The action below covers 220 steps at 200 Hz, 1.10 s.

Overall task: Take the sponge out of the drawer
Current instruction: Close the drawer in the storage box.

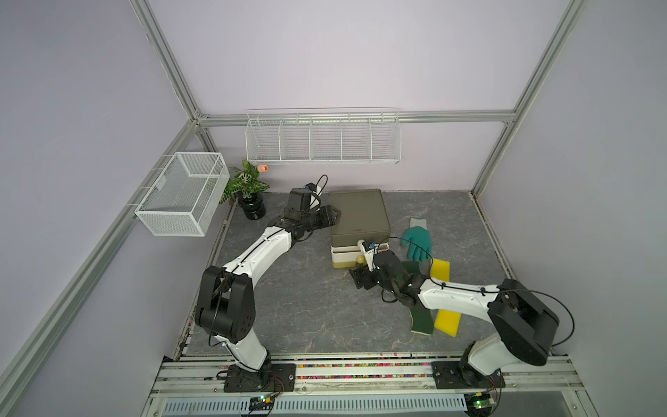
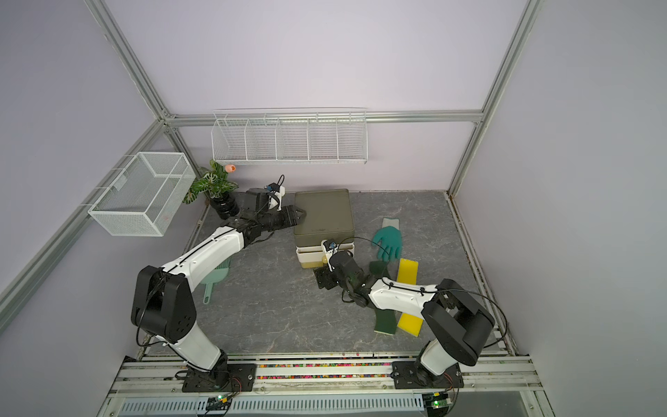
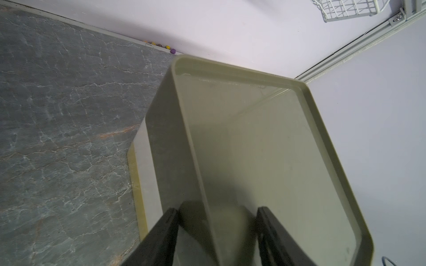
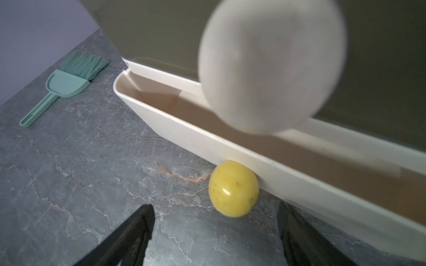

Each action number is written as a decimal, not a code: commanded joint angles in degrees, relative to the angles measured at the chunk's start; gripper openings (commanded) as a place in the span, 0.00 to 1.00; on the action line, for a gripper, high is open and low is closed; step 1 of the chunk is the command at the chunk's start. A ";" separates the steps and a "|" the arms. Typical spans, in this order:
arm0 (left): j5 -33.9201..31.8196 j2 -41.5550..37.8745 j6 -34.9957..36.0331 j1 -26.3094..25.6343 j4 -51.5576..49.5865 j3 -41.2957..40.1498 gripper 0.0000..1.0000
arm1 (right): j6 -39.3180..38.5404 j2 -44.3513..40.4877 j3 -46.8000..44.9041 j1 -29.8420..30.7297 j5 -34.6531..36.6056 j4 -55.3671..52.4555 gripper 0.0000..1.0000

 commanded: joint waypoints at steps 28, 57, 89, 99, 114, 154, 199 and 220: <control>1.72 3.03 1.42 -1.41 -6.70 -1.61 0.58 | -3.16 2.54 1.45 -0.94 2.18 5.56 0.89; 1.83 3.03 1.46 -1.42 -6.79 -1.49 0.58 | -3.81 4.22 2.25 -1.38 2.10 6.66 0.89; 1.77 3.12 1.56 -1.35 -6.94 -1.35 0.58 | -3.86 5.24 2.54 -1.66 2.01 7.15 0.89; 1.79 3.05 1.52 -1.47 -6.82 -1.36 0.58 | -3.88 5.49 2.79 -1.82 1.94 7.11 0.89; 1.84 3.08 1.59 -1.47 -6.91 -1.35 0.58 | -3.81 5.69 3.14 -2.01 1.75 6.81 0.89; 1.62 2.95 1.95 -1.41 -7.21 -1.17 0.57 | -2.76 4.72 2.19 -1.97 0.54 6.33 0.89; 1.94 3.30 1.52 -1.41 -6.56 -1.39 0.58 | -0.79 -0.20 -1.82 0.98 4.84 5.80 0.89; 2.01 3.36 1.20 -1.41 -6.18 -1.64 0.58 | 1.22 -1.58 -3.52 2.67 9.21 6.00 0.89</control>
